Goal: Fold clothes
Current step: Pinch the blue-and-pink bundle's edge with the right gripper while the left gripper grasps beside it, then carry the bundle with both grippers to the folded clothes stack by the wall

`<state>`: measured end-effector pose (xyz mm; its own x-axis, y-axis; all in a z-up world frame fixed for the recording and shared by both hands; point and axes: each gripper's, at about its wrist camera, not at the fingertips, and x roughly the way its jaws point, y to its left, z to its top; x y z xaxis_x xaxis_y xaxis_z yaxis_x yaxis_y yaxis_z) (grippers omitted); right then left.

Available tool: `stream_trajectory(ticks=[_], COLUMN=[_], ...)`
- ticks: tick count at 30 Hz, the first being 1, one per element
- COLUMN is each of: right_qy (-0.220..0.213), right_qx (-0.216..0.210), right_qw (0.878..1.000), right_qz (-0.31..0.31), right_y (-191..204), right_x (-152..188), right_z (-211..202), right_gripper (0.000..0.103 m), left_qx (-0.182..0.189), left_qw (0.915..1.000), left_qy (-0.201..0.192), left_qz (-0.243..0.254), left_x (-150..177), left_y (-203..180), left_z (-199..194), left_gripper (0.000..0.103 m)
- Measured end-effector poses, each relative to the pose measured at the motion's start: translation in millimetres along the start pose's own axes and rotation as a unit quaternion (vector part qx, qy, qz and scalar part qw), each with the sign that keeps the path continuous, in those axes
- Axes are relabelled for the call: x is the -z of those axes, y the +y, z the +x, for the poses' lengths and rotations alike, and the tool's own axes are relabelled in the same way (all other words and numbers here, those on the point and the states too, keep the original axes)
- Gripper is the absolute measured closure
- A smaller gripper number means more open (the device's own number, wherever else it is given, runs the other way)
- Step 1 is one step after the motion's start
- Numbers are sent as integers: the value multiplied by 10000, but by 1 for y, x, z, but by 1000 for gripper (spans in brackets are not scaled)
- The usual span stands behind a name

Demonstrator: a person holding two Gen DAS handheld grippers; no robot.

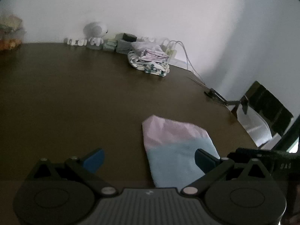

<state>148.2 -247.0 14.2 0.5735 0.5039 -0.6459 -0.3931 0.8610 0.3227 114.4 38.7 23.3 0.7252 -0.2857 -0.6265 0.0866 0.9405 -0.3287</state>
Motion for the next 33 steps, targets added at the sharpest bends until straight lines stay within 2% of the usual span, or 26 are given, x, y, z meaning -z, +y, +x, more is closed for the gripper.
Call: stream_trajectory(ticks=[5, 8, 14, 16, 17, 19, 22, 23, 26, 27, 28, 30, 32, 33], right_qy=[233, 369, 550, 545, 542, 557, 538, 544, 557, 560, 568, 595, 630, 646], right_qx=[16, -164, -464, -546, -569, -754, -847, -864, -942, -972, -1001, -1031, -1063, -1100], right_qw=[9996, 9991, 9974, 9970, 9969, 9956, 9949, 9947, 9937, 9933, 9928, 9922, 9914, 9907], right_qz=[-176, -115, 44, 49, 27, 61, 69, 99, 239, 292, 342, 371, 428, 482], right_y=[-12, -20, -26, -25, -23, -23, -21, -21, -24, -25, -27, -28, -29, -29], right_x=[-16, -20, -20, -17, -16, -16, -16, -16, -17, -17, -17, -17, -17, -17], right_z=[27, 41, 54, 55, 54, 55, 57, 57, 59, 60, 61, 62, 64, 66], right_gripper=[0, 0, 3, 9, 11, 22, 24, 28, 41, 43, 46, 53, 65, 67], left_qx=[203, 286, 478, 529, 579, 638, 691, 708, 764, 777, 787, 808, 813, 815], left_qw=[9992, 9982, 9945, 9932, 9927, 9923, 9922, 9919, 9909, 9903, 9900, 9895, 9896, 9897], left_qy=[235, 410, 810, 920, 928, 935, 932, 943, 979, 1001, 1006, 1008, 1000, 995], left_qz=[-252, -340, -457, -482, -500, -497, -456, -465, -512, -576, -604, -643, -639, -636], left_x=[-20, -24, -23, -21, -20, -20, -20, -20, -20, -20, -20, -21, -20, -20], left_y=[8, 9, 9, 9, 10, 10, 9, 9, 11, 13, 14, 16, 16, 15], left_z=[27, 42, 60, 65, 66, 68, 70, 70, 72, 74, 75, 76, 77, 77], left_gripper=[1, 5, 30, 36, 37, 37, 41, 43, 59, 69, 74, 76, 76, 77])
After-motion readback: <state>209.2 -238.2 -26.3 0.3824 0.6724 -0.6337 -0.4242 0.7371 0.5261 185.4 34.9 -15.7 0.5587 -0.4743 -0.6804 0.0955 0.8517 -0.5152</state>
